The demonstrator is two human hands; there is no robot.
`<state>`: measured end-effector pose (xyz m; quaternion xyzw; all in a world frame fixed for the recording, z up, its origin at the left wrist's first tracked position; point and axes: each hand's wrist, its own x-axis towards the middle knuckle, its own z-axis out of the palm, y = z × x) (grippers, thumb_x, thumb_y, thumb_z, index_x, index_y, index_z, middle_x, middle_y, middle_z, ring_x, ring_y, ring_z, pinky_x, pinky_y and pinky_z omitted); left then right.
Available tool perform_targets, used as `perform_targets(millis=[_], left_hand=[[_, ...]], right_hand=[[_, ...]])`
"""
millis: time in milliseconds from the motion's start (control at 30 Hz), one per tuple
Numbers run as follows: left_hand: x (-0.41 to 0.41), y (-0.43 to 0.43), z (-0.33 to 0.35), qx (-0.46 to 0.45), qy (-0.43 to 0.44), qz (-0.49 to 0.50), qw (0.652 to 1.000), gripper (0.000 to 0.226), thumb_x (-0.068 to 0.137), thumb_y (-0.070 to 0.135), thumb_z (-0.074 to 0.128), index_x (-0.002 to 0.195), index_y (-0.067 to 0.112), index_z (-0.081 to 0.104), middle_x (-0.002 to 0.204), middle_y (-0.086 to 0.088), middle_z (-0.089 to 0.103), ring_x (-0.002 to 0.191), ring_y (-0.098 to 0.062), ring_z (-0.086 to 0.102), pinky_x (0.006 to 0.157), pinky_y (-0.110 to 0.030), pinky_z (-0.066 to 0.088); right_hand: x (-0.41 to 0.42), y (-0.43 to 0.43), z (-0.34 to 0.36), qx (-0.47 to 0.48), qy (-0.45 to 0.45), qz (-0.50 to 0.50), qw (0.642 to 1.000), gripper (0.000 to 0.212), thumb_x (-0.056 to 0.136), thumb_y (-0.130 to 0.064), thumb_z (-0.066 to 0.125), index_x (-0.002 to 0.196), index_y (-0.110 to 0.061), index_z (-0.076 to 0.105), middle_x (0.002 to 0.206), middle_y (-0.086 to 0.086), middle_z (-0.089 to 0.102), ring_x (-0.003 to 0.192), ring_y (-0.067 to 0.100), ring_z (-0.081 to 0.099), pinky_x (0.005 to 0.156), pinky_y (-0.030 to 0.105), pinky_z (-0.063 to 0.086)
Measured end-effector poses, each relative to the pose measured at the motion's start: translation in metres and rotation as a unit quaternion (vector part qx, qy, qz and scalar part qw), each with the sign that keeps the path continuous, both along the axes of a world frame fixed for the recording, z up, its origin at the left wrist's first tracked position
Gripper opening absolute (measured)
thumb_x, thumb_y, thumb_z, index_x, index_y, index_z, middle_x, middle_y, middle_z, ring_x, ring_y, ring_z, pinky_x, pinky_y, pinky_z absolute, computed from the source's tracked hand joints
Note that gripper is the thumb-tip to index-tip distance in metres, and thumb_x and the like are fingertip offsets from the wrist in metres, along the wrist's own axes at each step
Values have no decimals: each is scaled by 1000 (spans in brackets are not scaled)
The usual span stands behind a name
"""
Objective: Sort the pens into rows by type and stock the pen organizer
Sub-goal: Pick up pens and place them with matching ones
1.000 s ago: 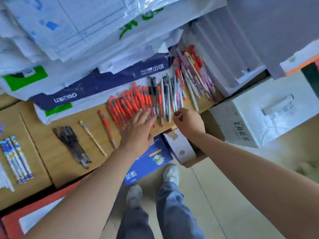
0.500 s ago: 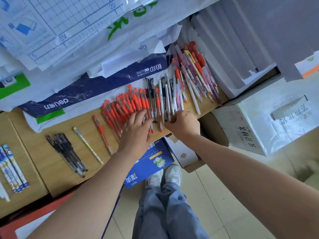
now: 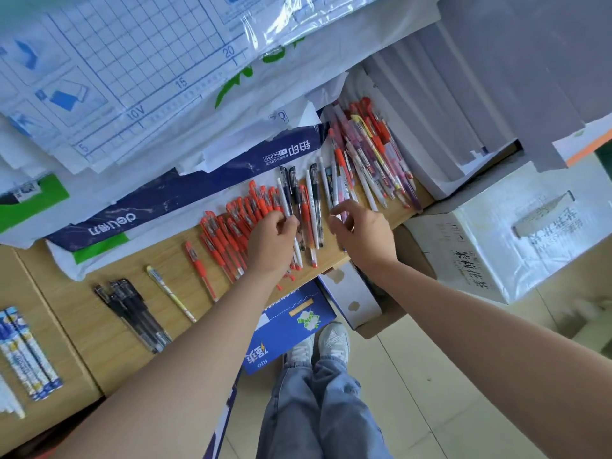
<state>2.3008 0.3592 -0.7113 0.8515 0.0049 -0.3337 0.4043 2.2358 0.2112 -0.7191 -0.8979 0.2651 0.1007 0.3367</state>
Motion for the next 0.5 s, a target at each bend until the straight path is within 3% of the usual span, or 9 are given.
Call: perform_targets(millis=[100,267,400,500], left_hand=[[4,4,-3,-8,14,-17,1000,28,98,30,48,91,6,60,73,-14,60,58,-24,48,57,-44,46],[11,1,0,-16,29,-43,999,30,98,29,49,75,12,52,59,1,44,56,-21,44,60,-51,49],[14,-1,0,-28,49,-36,998,25,97,29,51,76,17,53,64,-3,50,60,-26,51,67,-55,54],[16,-1,-1,-32,59,-27,997,24,97,28,52,78,14,56,71,-6,60,62,-26,64,66,-51,56]], right_hand=[[11,-3,-9,-57,44,28,997,22,95,-26,51,115,-23,59,66,1,66,59,20,62,56,32,54],[22,-5,-17,-149,121,74,979,21,93,-34,54,99,-15,58,73,2,56,65,24,56,59,29,49],[26,-3,-17,-142,149,60,977,33,90,-42,56,82,-10,60,68,3,53,63,23,55,52,27,40],[28,-2,-15,-63,118,-20,991,29,81,-34,62,73,-6,60,65,7,58,57,21,51,51,32,47]])
